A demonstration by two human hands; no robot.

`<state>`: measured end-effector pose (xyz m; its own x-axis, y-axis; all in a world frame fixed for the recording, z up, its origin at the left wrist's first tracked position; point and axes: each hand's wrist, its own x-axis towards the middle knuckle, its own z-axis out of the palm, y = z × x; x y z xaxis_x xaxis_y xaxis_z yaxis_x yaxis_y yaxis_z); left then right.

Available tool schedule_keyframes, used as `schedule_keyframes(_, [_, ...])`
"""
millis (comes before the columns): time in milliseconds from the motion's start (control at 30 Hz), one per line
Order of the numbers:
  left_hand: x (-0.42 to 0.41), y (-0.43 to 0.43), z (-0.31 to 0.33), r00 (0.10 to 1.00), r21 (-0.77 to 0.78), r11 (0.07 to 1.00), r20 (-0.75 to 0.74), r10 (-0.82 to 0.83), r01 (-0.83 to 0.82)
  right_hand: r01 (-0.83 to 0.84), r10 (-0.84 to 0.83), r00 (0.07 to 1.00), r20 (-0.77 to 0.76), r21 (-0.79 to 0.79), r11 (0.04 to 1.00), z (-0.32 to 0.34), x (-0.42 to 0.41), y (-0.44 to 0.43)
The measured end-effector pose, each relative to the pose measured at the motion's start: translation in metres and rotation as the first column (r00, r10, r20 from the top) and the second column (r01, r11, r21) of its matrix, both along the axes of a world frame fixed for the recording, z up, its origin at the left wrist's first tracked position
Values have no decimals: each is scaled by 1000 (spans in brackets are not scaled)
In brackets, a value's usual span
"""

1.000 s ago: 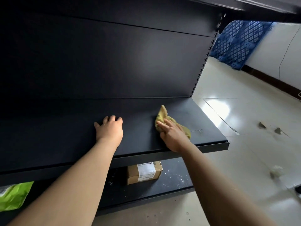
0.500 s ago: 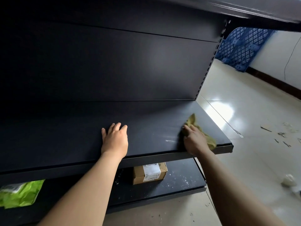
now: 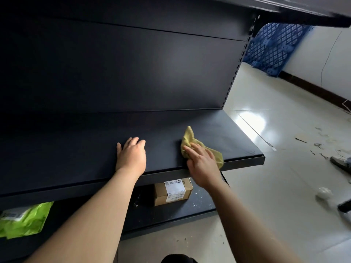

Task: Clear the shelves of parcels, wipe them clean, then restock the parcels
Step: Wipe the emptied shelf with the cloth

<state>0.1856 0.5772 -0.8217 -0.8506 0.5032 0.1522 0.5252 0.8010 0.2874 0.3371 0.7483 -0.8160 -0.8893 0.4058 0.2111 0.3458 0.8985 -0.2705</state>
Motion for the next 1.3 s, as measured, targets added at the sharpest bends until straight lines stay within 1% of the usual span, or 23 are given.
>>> schedule_keyframes(100, [1, -1, 0, 1000, -9, 1000, -6, -5, 5, 148, -147, 989, 13, -22, 989, -2, 26, 40])
schedule_keyframes(233, [1, 0, -2, 1000, -11, 1000, -13, -4, 4, 370, -366, 928, 74, -38, 928, 5, 52, 95])
schedule_keyframes(333, [1, 1, -4, 1000, -16, 1000, -32, 1, -2, 479, -480, 877, 15, -102, 872, 18, 53, 107])
schedule_keyframes(367, [0, 2, -4, 999, -16, 1000, -39, 5, -5, 479, -486, 874, -24, -131, 868, 23, 46, 101])
schedule_keyframes(400, [-1, 3, -3, 999, -18, 1000, -43, 9, -9, 441, -454, 889, -61, -152, 884, 26, 37, 91])
schedule_keyframes(433, [-2, 3, -3, 999, -23, 1000, -43, 13, -14, 371, -388, 917, -93, -164, 914, 26, 27, 77])
schedule_keyframes(500, [-2, 4, -2, 999, -36, 999, -34, 22, -23, 174, -197, 973, -121, -180, 968, 21, 3, 41])
schedule_keyframes(533, [-1, 6, -2, 999, -48, 999, -25, 25, -26, 88, -101, 991, -93, -131, 987, 17, -10, 24])
schedule_keyframes(567, [-2, 7, -1, 999, -65, 997, -15, 30, -31, 31, -33, 999, -32, -54, 998, 13, -21, 12])
schedule_keyframes(600, [-2, 9, 1, 999, -88, 995, -6, 37, -37, 2, -2, 1000, 25, 0, 1000, 10, -30, 6])
schedule_keyframes(633, [-2, 13, 3, 999, -110, 993, 4, 47, -46, 0, -2, 997, 75, 18, 1000, 10, -36, 9])
schedule_keyframes(700, [0, 24, 10, 996, -132, 989, 41, 74, -68, 43, -41, 986, 159, -11, 999, 12, -39, 33])
schedule_keyframes(767, [10, 40, 14, 992, -97, 993, 101, 74, -64, 116, -110, 974, 198, -19, 993, 12, -28, 65])
schedule_keyframes(833, [23, 53, 9, 994, -68, 997, 105, 34, -27, 208, -205, 957, 205, 9, 978, 9, -10, 96])
schedule_keyframes(933, [29, 57, 0, 997, -27, 1000, 70, 17, -15, 361, -357, 910, 211, 17, 932, 5, 17, 135])
schedule_keyframes(1000, [27, 54, -3, 998, -8, 1000, 61, 16, -15, 447, -435, 877, 202, -13, 894, 4, 28, 149])
schedule_keyframes(1067, [27, 54, -3, 998, 6, 1000, 57, 11, -12, 496, -479, 858, 188, -57, 866, 3, 32, 149])
schedule_keyframes(1133, [27, 54, -4, 998, 20, 1000, 60, 4, -5, 515, -498, 851, 170, -79, 853, 2, 32, 142])
schedule_keyframes(1200, [26, 55, -5, 999, 32, 999, 47, -10, 8, 491, -478, 867, 144, -75, 868, 3, 29, 130])
schedule_keyframes(1300, [23, 55, -6, 999, 66, 997, 30, -37, 35, 352, -343, 934, 98, -91, 932, 5, 20, 100])
